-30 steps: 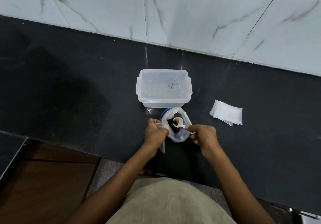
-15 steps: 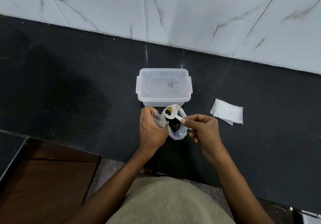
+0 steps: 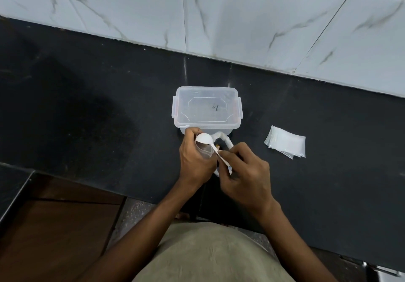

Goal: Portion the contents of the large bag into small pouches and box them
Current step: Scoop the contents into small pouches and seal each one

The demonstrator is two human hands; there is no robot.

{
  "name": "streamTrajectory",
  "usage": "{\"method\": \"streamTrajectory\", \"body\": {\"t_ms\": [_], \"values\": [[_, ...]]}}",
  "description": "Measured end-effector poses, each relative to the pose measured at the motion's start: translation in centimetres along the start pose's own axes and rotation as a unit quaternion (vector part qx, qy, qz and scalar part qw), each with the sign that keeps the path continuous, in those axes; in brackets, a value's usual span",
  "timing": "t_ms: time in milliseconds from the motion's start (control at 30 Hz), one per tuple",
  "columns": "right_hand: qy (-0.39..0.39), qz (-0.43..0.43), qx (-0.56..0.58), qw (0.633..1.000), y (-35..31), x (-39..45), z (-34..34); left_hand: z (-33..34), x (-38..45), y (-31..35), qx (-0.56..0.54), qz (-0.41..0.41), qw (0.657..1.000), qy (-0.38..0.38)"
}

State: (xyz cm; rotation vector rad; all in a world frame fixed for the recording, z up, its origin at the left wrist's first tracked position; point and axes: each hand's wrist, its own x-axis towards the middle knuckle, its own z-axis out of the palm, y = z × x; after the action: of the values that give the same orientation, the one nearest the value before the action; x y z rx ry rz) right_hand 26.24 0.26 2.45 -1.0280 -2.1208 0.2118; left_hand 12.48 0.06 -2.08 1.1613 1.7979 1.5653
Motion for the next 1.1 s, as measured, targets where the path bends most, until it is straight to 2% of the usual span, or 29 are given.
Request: {"method": "streamTrajectory", "body": {"t_ms": [267,400,533,600,667,767,833,867,933,1000,1100], "values": [[0.008,-0.021,-0.003,1.000,0.2,0.0,0.1,-0.1,0.0,0.1,-0.012,0.003,1.000,-0.010],[0.049,-0.029,-0.002,0.998,0.3,-0.3,0.1,0.0,0.0,0.2,-0.012,0.002,1.000,-0.012],[0.007,-0.013,0.003,1.000,0.6,-0.3,0.3,-0.1,-0.1,-0.1,-0.013,0.013,1.000,-0.022],[0.032,0.046,0.080,0.995,0.3,-0.2,0.2,-0.2,-0.1,0.1,-0.012,0.014,1.000,-0.021],[0.045,0.141,0.189,0.971,0.0,0.1,-0.2,-0.3,-0.1,0.0,-0.002,0.018,1.000,-0.013],[0.028,0.314,0.323,0.892,0.0,0.7,-0.4,-0.4,-0.2,-0.2,0.017,0.019,1.000,-0.008],[0.011,0.418,0.354,0.837,0.7,0.7,-0.4,-0.6,-0.2,-0.4,0.026,0.017,0.999,-0.008],[0.001,0.449,0.336,0.828,1.1,0.5,-0.4,-0.7,-0.2,-0.4,0.027,0.011,1.000,-0.005],[-0.032,0.466,0.249,0.848,2.1,0.0,0.0,-1.0,-0.3,-0.3,0.011,-0.012,1.000,0.000],[-0.085,0.449,0.142,0.878,2.8,-0.6,0.5,-1.2,-0.2,-0.3,-0.022,-0.035,0.999,-0.011],[-0.156,0.415,0.021,0.896,2.8,-1.2,1.7,-1.5,-0.1,-0.3,-0.060,-0.039,0.996,-0.055]]}}
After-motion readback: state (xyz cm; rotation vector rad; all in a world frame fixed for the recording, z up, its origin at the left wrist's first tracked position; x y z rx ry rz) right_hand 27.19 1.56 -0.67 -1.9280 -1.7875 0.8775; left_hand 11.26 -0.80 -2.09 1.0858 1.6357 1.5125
